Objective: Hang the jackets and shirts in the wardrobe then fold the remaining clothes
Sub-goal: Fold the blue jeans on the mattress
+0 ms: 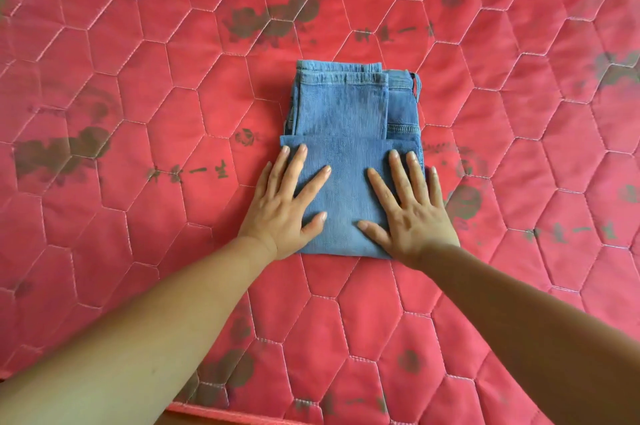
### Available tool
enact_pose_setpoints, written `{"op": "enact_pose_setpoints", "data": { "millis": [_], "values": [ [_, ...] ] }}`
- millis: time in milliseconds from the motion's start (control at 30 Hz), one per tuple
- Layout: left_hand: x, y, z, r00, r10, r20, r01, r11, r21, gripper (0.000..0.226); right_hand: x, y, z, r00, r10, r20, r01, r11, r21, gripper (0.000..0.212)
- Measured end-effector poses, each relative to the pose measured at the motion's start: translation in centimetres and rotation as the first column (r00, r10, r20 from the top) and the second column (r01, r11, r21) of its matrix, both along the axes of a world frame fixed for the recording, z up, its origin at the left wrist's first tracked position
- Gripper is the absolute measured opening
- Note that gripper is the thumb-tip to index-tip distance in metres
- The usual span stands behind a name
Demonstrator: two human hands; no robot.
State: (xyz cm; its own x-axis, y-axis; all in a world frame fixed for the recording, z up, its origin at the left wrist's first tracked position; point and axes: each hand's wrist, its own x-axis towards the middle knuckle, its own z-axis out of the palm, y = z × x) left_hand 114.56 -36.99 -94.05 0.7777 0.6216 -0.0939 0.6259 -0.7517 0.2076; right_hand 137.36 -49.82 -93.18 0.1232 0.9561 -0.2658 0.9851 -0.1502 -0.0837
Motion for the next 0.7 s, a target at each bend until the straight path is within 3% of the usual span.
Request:
{"op": "enact_pose_setpoints", "data": {
  "millis": [100,233,367,467,567,700],
  "values": [
    [0.6,0.8,1.2,1.0,0.021,0.001,-0.021,0.999,0.028,0.072,0.1,0.5,1.1,0.998,-0.046,-0.035,0.046,0.999,-0.004,0.086],
    [2.3,3.7,3.4,0.988,0.152,0.006,-0.152,0.987,0.056,0.07,1.2,3.5,3.1,0.98,-0.175,-0.093,0.185,0.976,0.117,0.072],
    [3.0,5.5,4.6,0.966,0.26,-0.004,-0.26,0.966,0.002,0.058,2.3,5.8,4.8,0.939,-0.328,-0.104,0.336,0.939,0.077,0.058],
    [3.1,5.7,5.6,0.919,0.376,0.12,-0.337,0.907,-0.253,0.034,3.0,5.5,5.2,0.9,-0.385,-0.205,0.4,0.916,0.036,0.035],
    [2.9,5.4,7.3,0.845,0.525,0.103,-0.36,0.7,-0.616,0.021,3.2,4.9,6.7,0.784,-0.436,-0.443,0.49,0.872,0.008,0.02],
    [2.7,6.4,9.7,0.835,0.522,0.174,-0.302,0.699,-0.648,0.02,3.3,4.8,9.6,0.657,-0.447,-0.607,0.571,0.821,0.014,0.014]
  ]
}}
